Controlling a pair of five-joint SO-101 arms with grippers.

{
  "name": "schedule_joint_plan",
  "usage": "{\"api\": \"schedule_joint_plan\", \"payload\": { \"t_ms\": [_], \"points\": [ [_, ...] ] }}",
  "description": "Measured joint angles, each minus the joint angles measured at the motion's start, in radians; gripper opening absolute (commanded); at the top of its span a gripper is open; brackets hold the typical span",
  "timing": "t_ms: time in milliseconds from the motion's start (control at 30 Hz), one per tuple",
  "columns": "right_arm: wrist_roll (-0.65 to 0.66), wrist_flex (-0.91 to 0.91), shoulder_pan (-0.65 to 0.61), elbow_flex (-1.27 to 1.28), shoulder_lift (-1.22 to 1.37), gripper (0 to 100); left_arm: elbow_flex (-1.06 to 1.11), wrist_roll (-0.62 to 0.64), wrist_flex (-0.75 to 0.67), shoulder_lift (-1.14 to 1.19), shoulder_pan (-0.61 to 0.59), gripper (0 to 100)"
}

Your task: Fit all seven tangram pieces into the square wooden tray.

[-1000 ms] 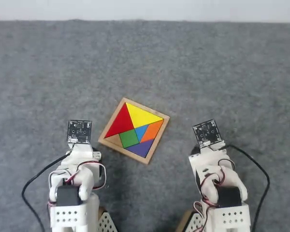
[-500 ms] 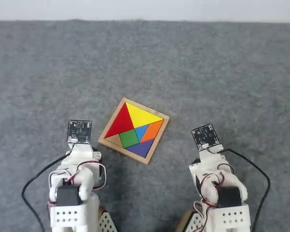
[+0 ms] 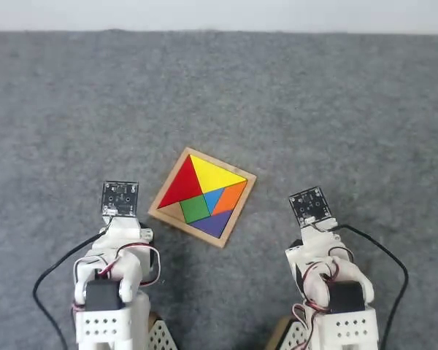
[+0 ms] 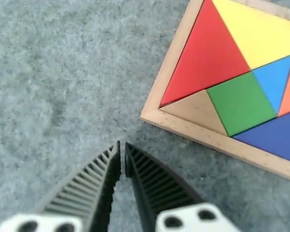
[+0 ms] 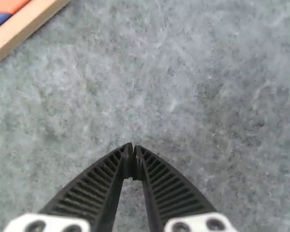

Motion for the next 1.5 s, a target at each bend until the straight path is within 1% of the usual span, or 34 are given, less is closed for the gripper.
{"api": "schedule_joint_plan", "payload": {
  "t_ms": [1100, 1333, 1500],
  "points": [
    [0.000, 0.000, 0.000, 0.000, 0.000, 0.8, 0.000, 0.000, 0.000, 0.000, 0.000, 1],
    [0.000, 0.000, 0.000, 0.000, 0.000, 0.8, 0.000, 0.000, 0.000, 0.000, 0.084, 1],
    [0.000, 0.000, 0.000, 0.000, 0.000, 0.8, 0.000, 0.003, 0.000, 0.000, 0.092, 1]
  ]
}}
